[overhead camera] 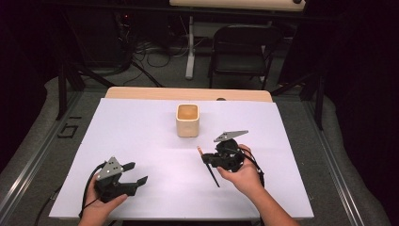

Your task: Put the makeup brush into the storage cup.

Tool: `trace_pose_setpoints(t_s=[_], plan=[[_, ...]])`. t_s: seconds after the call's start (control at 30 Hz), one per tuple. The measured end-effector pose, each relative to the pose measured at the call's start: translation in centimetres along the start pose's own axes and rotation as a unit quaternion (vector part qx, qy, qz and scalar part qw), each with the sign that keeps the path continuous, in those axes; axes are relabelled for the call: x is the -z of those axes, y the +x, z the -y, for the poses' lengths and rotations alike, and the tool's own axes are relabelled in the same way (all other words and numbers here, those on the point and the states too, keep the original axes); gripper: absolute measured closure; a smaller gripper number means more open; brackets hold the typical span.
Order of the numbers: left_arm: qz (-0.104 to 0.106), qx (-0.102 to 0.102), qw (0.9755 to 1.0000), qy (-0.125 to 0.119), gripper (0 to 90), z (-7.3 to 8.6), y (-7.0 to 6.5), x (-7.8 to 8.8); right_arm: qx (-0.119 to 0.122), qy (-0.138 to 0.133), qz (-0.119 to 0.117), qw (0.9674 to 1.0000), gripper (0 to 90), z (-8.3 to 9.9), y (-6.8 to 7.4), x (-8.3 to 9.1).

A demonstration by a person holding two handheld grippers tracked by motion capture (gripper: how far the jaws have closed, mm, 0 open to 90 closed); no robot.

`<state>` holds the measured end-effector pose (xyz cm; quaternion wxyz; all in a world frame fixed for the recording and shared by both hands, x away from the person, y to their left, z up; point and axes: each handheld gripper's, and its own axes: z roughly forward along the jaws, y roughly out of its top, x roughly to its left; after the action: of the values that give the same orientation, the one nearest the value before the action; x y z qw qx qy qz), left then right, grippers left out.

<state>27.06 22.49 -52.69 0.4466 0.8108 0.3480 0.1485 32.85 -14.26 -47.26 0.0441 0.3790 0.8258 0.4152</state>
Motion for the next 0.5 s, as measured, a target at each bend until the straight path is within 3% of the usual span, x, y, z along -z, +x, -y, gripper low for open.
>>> trace_pose_setpoints(t_s=[0.27,0.5], plan=[[0.008,0.002,0.9999,-0.007,28.9,0.0,-0.2,0.0,0.017,-0.042,-0.014,0.9989,83.8,0.8,0.5,0.3],[0.014,0.001,0.9999,-0.008,30.2,0.0,-0.3,-0.1,0.027,-0.092,-0.008,0.9954,83.8,1.4,0.7,0.5]])
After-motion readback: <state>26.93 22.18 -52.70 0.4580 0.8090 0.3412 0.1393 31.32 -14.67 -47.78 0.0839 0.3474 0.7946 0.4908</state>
